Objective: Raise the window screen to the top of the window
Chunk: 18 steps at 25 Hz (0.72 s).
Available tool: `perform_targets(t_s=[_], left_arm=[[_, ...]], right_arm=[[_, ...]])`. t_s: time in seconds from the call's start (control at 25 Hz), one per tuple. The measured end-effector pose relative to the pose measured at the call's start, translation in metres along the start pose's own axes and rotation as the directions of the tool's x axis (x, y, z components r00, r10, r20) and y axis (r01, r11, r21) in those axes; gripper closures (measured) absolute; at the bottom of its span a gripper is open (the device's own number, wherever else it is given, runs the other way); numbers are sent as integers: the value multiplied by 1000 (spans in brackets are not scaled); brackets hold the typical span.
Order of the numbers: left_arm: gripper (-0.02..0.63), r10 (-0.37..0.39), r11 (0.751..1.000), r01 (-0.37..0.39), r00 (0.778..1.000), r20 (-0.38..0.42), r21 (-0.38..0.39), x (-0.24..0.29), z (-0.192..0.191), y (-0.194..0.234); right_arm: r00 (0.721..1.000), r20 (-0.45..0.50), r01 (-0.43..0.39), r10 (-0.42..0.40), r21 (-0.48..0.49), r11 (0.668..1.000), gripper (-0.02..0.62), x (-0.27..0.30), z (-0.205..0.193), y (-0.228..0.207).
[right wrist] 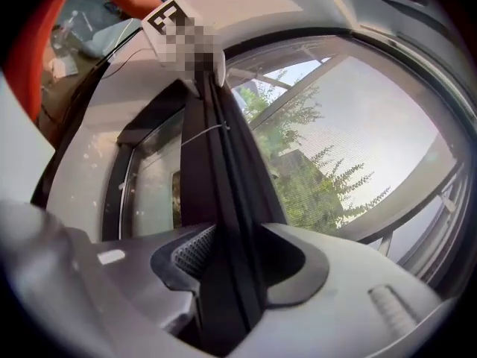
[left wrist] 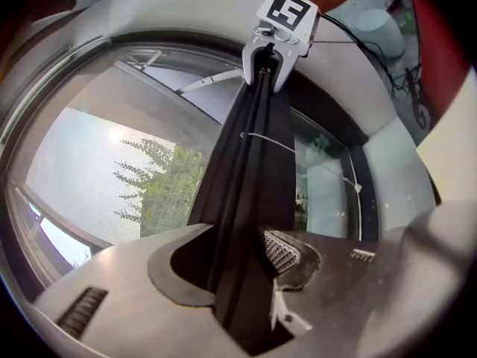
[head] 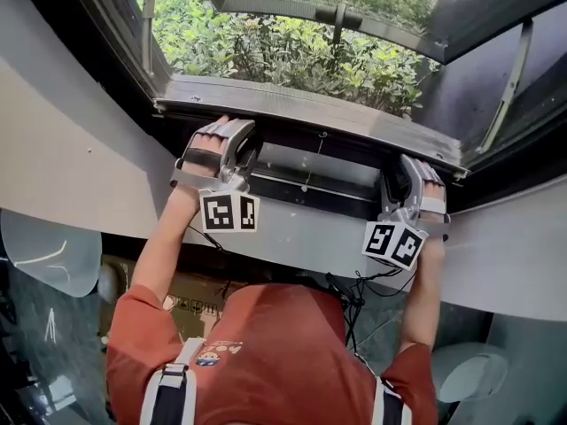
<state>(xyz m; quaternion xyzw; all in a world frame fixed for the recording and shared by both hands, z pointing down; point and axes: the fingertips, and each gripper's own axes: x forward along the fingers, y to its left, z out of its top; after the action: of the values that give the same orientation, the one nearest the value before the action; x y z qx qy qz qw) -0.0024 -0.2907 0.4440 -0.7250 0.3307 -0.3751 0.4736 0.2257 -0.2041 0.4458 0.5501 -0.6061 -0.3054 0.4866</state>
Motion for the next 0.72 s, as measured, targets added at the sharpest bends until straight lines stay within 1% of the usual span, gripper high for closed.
perform_targets(t_s=[0.04, 0.12, 0.32, 0.44, 0.52, 0.6, 0.72], left_arm=[[440, -2, 1000, 2, 1000, -11, 30, 2, -1, 0], [440, -4, 997, 5, 1000, -17, 73, 6, -1, -1], [440, -20, 994, 21, 1000, -9, 103, 5, -3, -1], [449, -33, 994, 33, 999, -5, 105, 6, -3, 2], [471, -35, 994, 34, 999, 14, 102, 6, -3, 2], [471, -40, 995, 37, 999, 28, 96, 5, -3, 2], [471, -65, 997, 63, 997, 38, 47, 5, -2, 3]], right_arm=[[1000, -12, -2, 2, -23, 1000, 400, 2, -2, 1], [1000, -16, -8, 7, -34, 999, 400, 1, -5, 2], [1000, -3, -22, 22, -41, 999, 393, 2, -3, 6], [999, 8, -35, 36, -36, 999, 393, 2, -3, 5], [999, 16, -41, 41, -27, 999, 393, 1, -2, 5], [998, 27, -48, 48, -5, 999, 393, 0, -1, 5], [997, 46, -57, 55, 44, 997, 393, 0, 0, 3]])
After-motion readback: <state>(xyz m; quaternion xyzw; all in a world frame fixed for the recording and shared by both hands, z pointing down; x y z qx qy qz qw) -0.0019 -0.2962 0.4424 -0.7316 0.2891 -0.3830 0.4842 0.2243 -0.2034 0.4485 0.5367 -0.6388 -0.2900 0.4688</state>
